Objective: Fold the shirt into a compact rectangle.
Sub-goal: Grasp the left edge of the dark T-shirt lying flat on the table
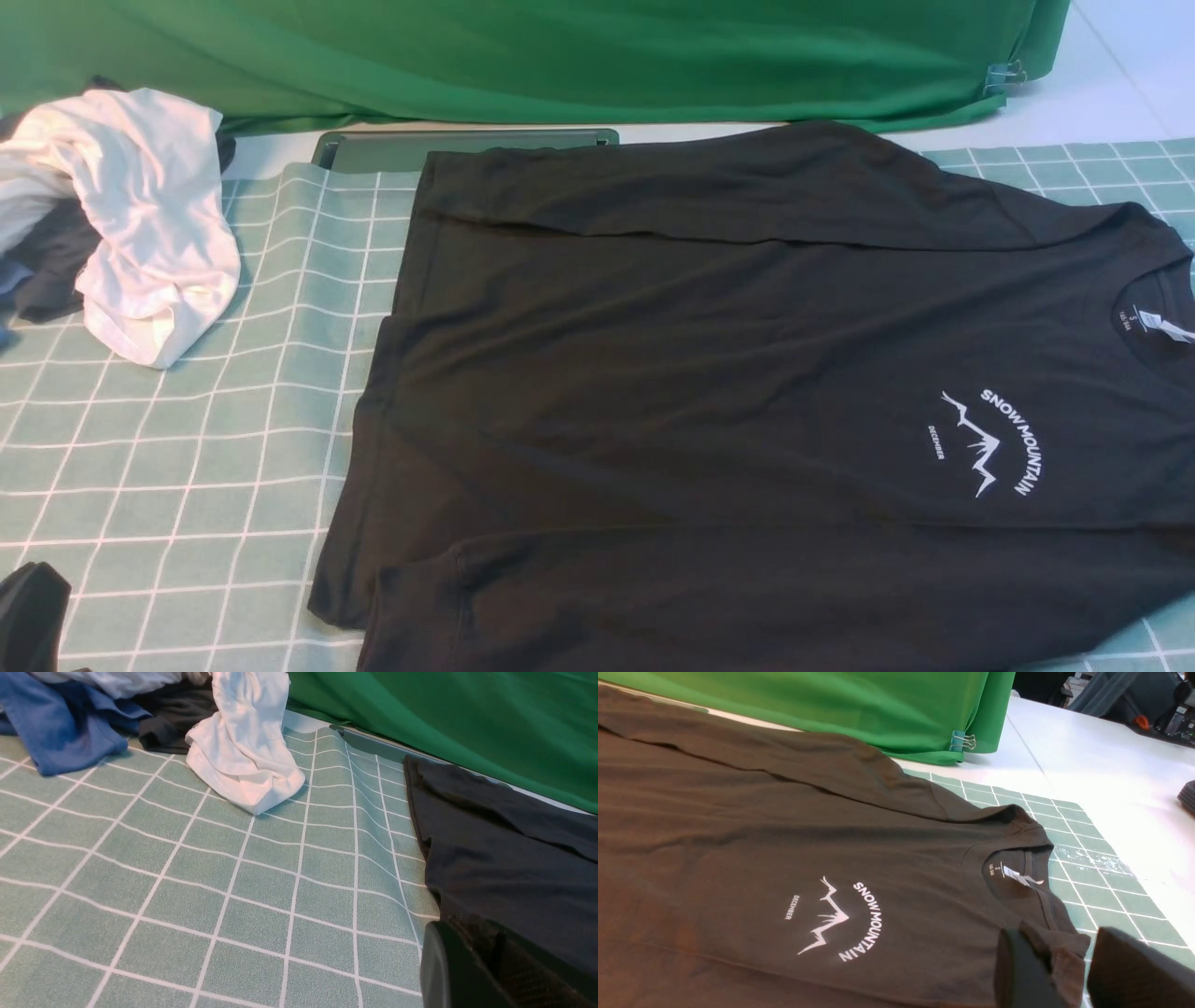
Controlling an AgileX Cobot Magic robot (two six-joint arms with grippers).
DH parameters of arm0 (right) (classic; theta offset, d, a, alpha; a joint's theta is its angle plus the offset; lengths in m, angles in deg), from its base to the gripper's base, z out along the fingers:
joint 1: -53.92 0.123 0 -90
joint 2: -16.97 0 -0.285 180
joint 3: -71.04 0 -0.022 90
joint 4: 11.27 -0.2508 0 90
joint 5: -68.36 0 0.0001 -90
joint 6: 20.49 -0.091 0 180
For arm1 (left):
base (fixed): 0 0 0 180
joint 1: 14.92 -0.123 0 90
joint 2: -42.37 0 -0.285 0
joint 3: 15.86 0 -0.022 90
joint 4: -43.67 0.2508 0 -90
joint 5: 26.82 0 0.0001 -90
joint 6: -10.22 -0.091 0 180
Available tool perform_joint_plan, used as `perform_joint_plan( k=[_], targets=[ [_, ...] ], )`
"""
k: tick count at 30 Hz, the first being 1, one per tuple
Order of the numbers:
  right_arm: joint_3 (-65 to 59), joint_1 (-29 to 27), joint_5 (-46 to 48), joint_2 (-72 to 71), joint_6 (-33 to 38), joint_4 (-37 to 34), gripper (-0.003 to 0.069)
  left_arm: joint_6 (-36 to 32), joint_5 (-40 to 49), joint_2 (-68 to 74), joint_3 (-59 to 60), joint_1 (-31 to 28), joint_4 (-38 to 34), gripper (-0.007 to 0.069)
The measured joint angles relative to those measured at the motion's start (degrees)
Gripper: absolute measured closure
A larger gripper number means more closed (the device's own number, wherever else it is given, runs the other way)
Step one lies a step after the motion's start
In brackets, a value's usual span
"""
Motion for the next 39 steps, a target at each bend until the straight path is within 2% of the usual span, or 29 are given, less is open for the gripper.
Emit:
perform_joint_plan(
  k=[23,33,35,36,37,39],
  targets=[
    [0.0,0.0,0.0,0.0,0.0,0.0,0.0418,-0.1,0.0,0.0,0.0,0.0,0.0,0.0606],
    [0.0,0.0,-4.1,0.0,2.5,-0.1,0.0418,0.0,0.0,0.0,0.0,0.0,0.0,0.0606],
    [0.0,0.0,-5.1,0.0,-1.0,-3.8,0.0418,0.7,-0.6,0.0,0.0,0.0,-0.7,0.0606],
    [0.0,0.0,-6.0,0.0,-8.1,-9.4,0.0418,3.4,-1.7,0.0,0.0,0.0,-3.8,0.0606],
    [0.0,0.0,-6.1,0.0,-9.3,-11.7,0.0418,4.0,-2.1,0.0,0.0,0.0,-5.4,0.0606],
    [0.0,0.0,-6.6,0.0,-23.0,-22.6,0.0418,12.0,-3.2,0.0,0.0,0.0,-17.3,0.0606]
  ],
)
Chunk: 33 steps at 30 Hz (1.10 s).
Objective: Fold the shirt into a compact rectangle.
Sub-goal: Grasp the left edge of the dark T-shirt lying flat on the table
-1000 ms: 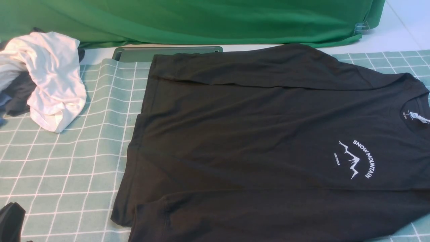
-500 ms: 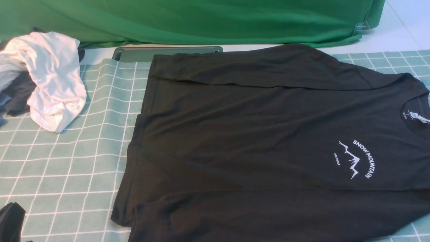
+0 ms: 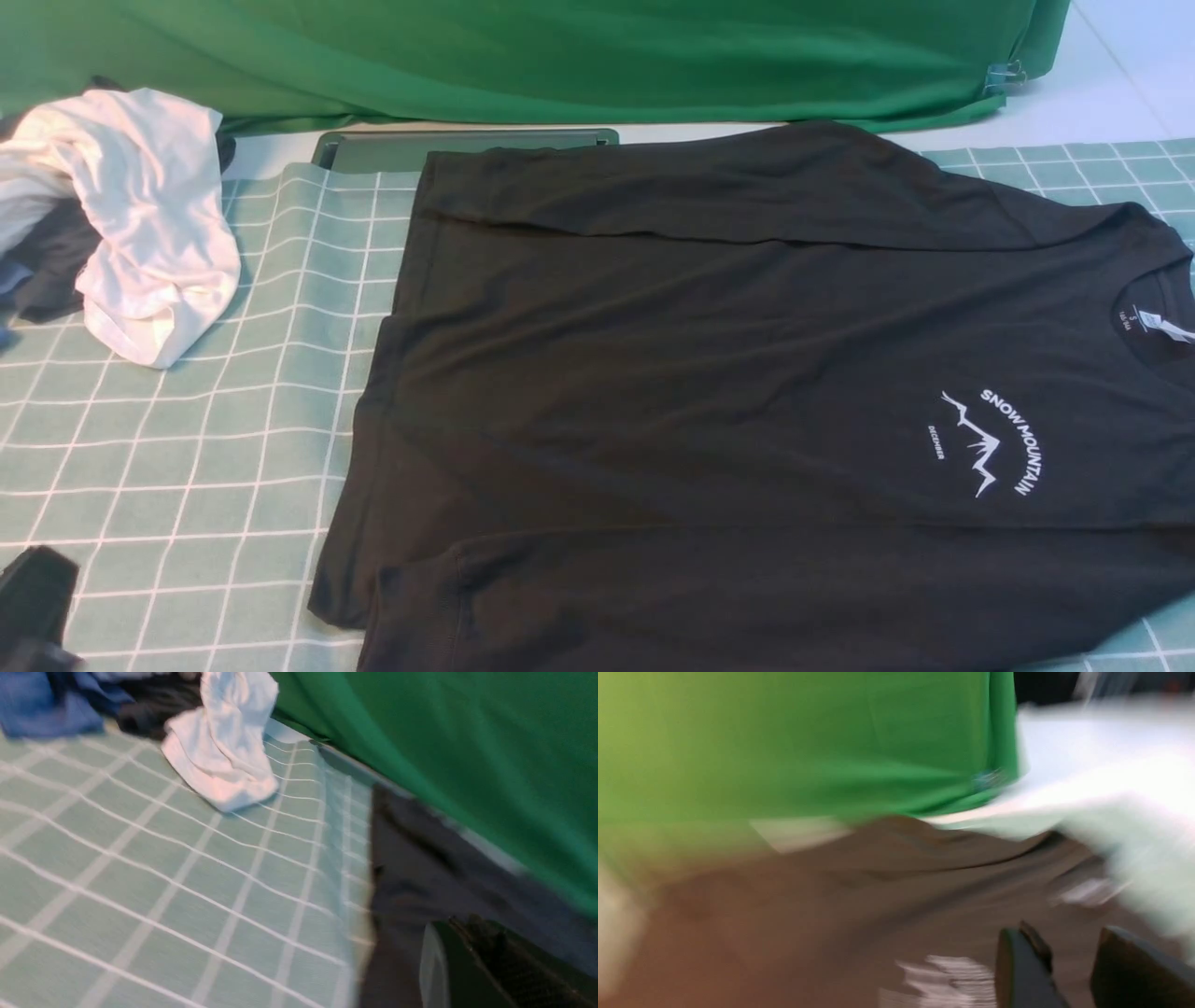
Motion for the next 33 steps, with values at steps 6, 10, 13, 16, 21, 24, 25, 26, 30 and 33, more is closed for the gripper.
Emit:
perform_joint_plan(
  k=[6,10,13,16,21,24,25,26,30,33],
  targets=[
    [0.0,0.0,-0.2,0.0,-18.4,-9.5,0.0418,16.4,1.9,0.0,0.0,0.0,-29.1,0.0606],
    [0.0,0.0,-0.4,0.0,-19.8,-10.0,0.0418,16.5,0.1,0.0,0.0,0.0,-28.4,0.0606],
    [0.0,0.0,-0.8,0.0,-20.1,-10.2,0.0419,16.5,-0.9,0.0,0.0,0.0,-27.9,0.0606],
    [0.0,0.0,-5.4,0.0,-20.3,-10.2,0.0462,16.2,-5.5,0.0,0.0,0.0,-27.5,0.0606],
    [0.6,0.0,-22.2,0.1,-19.1,-9.2,0.0616,11.8,-4.4,-0.1,-2.3,0.0,-27.4,0.0606],
    [6.9,0.0,-24.9,1.7,-13.8,-5.8,0.0631,7.3,1.2,0.8,-8.8,0.0,-26.9,0.0606],
    [11.1,0.0,-23.1,3.3,-10.2,-3.5,0.0632,4.7,4.5,2.1,-12.2,0.0,-26.3,0.0606],
    [14.9,0.0,-20.6,5.0,-6.6,-1.5,0.0632,2.4,7.6,4.0,-15.2,0.0,-25.8,0.0606],
    [26.8,0.0,-7.4,12.0,7.9,2.9,0.0632,-4.8,19.9,12.7,-24.8,0.1,-22.9,0.0606],
    [39.4,0.0,11.8,21.4,19.8,4.2,0.0632,-11.7,34.2,24.9,-31.9,0.1,-18.1,0.0606]
  ],
)
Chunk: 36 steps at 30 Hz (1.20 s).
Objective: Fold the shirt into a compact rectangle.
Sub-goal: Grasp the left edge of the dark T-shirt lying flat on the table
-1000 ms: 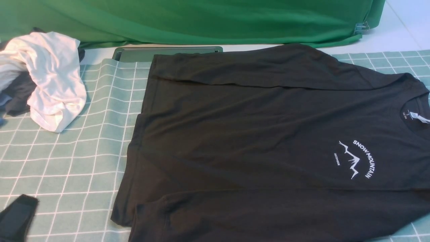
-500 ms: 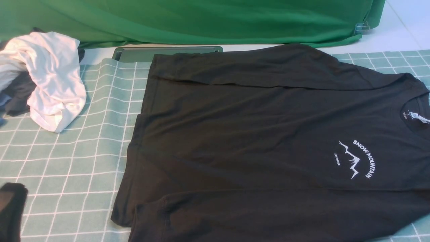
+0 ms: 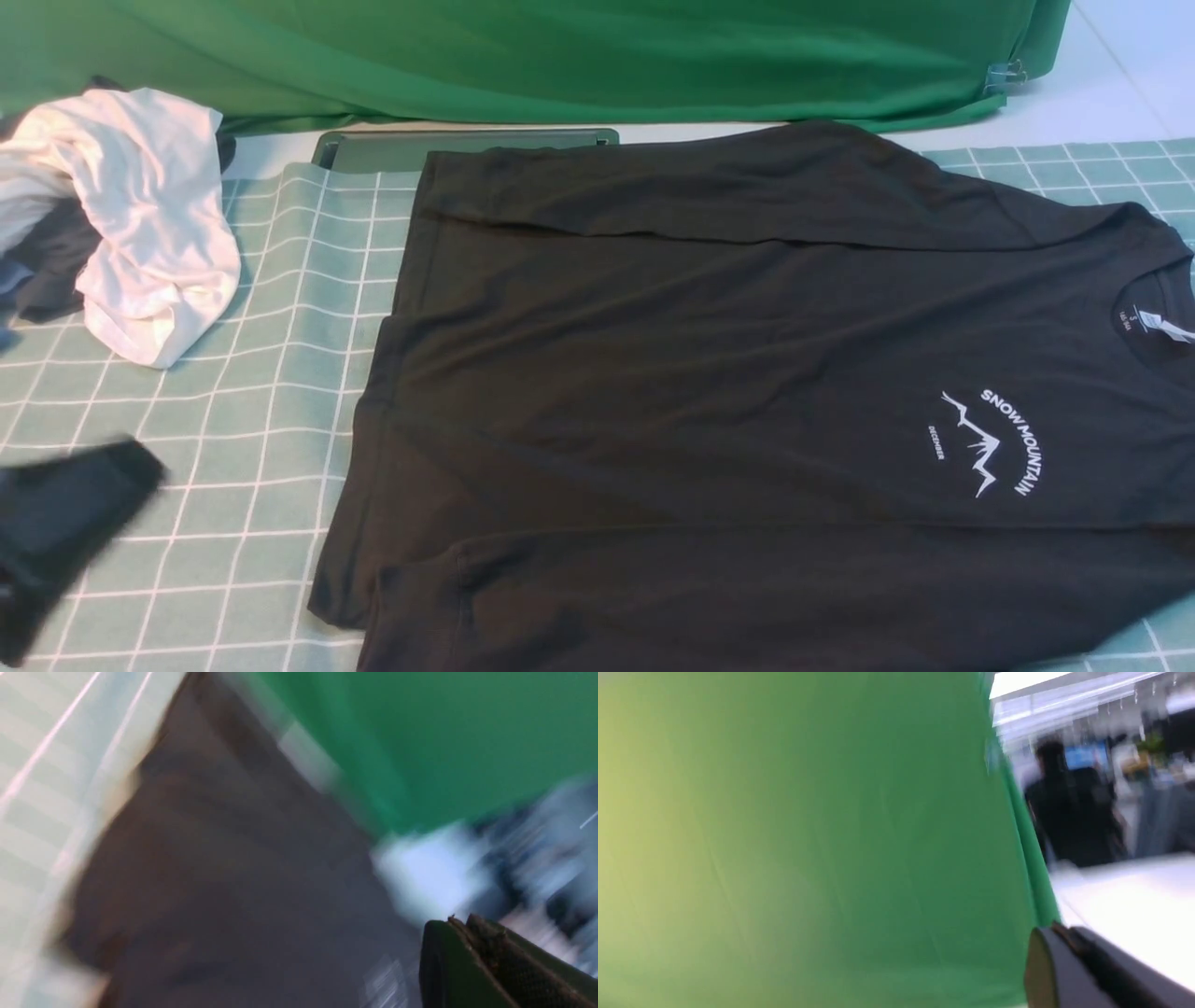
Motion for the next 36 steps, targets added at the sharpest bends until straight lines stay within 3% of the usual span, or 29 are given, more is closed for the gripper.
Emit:
perform_joint_plan(
  k=[5,10,13,17,24,31,36],
  targets=[
    [6.7,0.0,20.6,10.5,4.0,0.1,0.0632,-4.5,10.5,17.8,-1.9,0.0,2.2,0.0606],
    [6.8,0.0,29.4,19.0,4.4,-0.2,0.0629,-11.3,11.0,33.7,-1.9,1.2,-0.9,0.0606],
    [6.8,0.5,30.5,21.5,5.4,-1.4,0.0624,-11.9,8.1,37.7,-2.0,4.3,-2.1,0.0606],
    [6.9,4.3,30.9,25.2,9.6,-4.5,0.0609,-7.6,3.2,45.6,-3.9,14.5,4.0,0.0606],
    [6.9,10.5,30.7,29.6,11.1,-5.0,0.0581,5.0,2.5,54.0,-11.4,23.9,20.0,0.0597],
    [6.9,12.9,30.6,32.7,10.5,-6.6,0.0561,6.7,4.1,60.9,-18.3,27.4,26.0,0.0449],
    [6.9,13.2,30.6,32.7,10.5,-6.9,0.0548,6.9,2.6,65.9,-18.6,27.4,31.1,0.03]
  ],
)
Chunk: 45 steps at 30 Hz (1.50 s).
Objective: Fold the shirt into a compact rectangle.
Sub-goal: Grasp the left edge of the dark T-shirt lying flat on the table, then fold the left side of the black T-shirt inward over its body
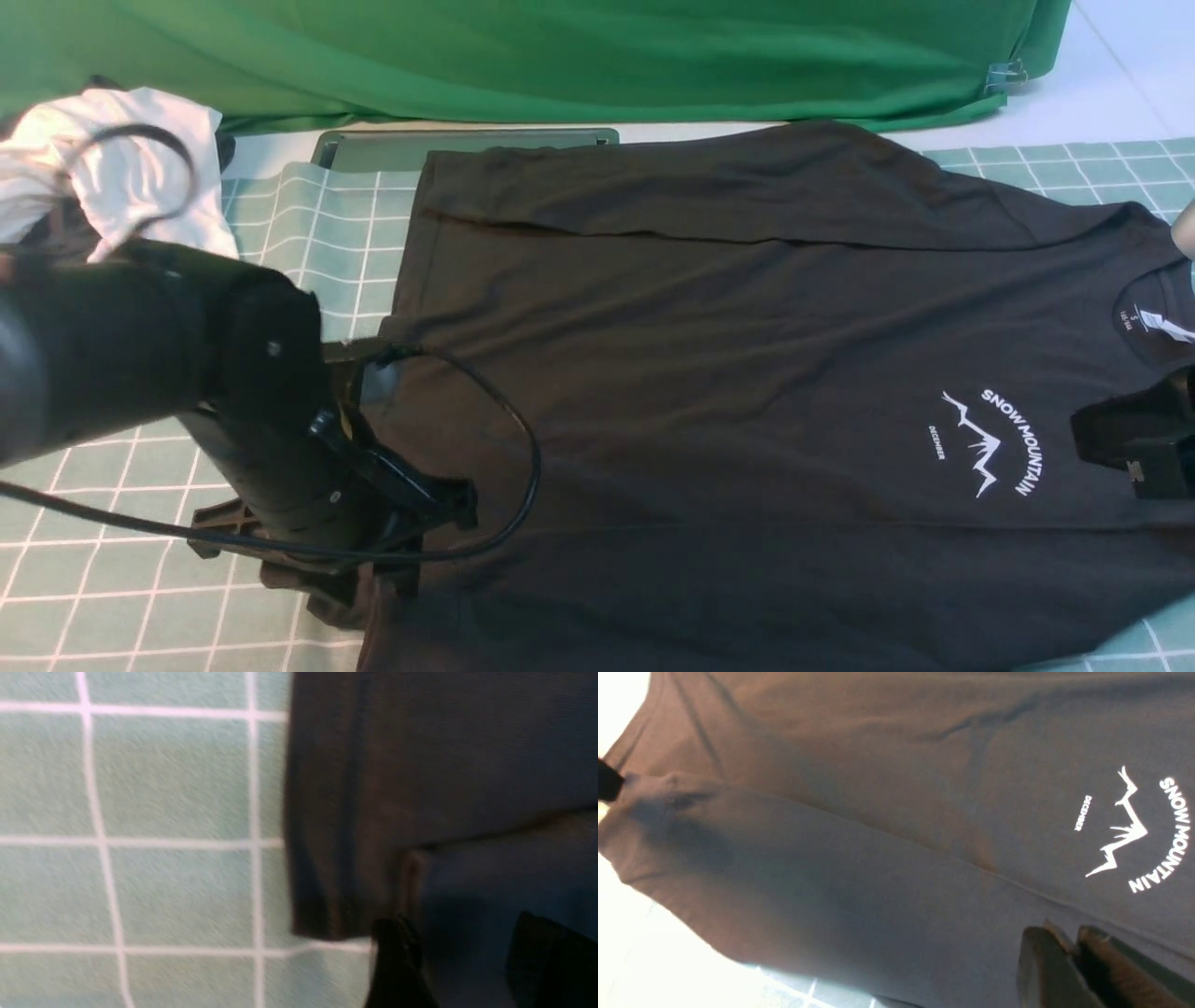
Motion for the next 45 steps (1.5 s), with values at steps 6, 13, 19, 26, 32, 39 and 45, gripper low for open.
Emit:
perform_joint_plan(
  k=[6,13,19,26,32,39,45],
  targets=[
    [0.0,0.0,-0.3,0.0,0.1,0.0,0.0531,0.0,-4.2,4.2,0.0,0.0,1.9,0.0206],
    [0.0,0.1,-0.3,0.0,0.3,0.0,0.0513,-0.4,-5.9,4.7,0.0,0.0,1.3,0.0194],
    [0.0,0.1,-0.3,0.0,0.4,0.0,0.0503,-1.4,-8.7,4.7,0.0,0.0,-2.1,0.0237],
    [0.0,0.1,-0.3,0.0,0.4,0.0,0.0498,-4.4,-7.5,4.7,-0.1,0.0,-5.3,0.0432],
    [0.0,0.1,-0.3,0.0,0.4,0.0,0.0487,-4.5,-6.1,4.7,-0.3,0.0,-5.0,0.0597],
    [0.0,0.1,-0.3,0.0,0.4,0.0,0.0473,-4.6,-2.1,1.7,-4.0,0.0,-4.4,0.0605],
    [0.0,0.1,-0.3,0.0,0.4,0.0,0.0461,-4.1,2.0,-1.6,-12.0,0.0,-3.0,0.0605]
  ],
)
